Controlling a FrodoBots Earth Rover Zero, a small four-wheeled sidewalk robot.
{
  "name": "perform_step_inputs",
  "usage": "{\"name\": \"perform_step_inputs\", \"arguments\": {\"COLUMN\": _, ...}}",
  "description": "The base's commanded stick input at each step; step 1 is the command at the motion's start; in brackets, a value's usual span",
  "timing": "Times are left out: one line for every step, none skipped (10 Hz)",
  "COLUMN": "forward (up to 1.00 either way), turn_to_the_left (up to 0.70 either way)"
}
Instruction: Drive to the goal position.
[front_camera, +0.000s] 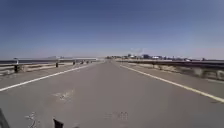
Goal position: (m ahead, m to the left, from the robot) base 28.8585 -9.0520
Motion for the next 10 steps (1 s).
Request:
{"name": "perform_step_inputs", "arguments": {"forward": 1.0, "turn_to_the_left": 0.0}}
{"name": "perform_step_inputs", "arguments": {"forward": 1.0, "turn_to_the_left": 0.0}}
{"name": "perform_step_inputs", "arguments": {"forward": 1.0, "turn_to_the_left": 0.0}}
{"name": "perform_step_inputs", "arguments": {"forward": 1.0, "turn_to_the_left": 0.0}}
{"name": "perform_step_inputs", "arguments": {"forward": 1.0, "turn_to_the_left": 0.0}}
{"name": "perform_step_inputs", "arguments": {"forward": 1.0, "turn_to_the_left": 0.0}}
{"name": "perform_step_inputs", "arguments": {"forward": 1.0, "turn_to_the_left": 0.0}}
{"name": "perform_step_inputs", "arguments": {"forward": 1.0, "turn_to_the_left": 0.0}}
{"name": "perform_step_inputs", "arguments": {"forward": 1.0, "turn_to_the_left": 0.0}}
{"name": "perform_step_inputs", "arguments": {"forward": 1.0, "turn_to_the_left": 0.0}}
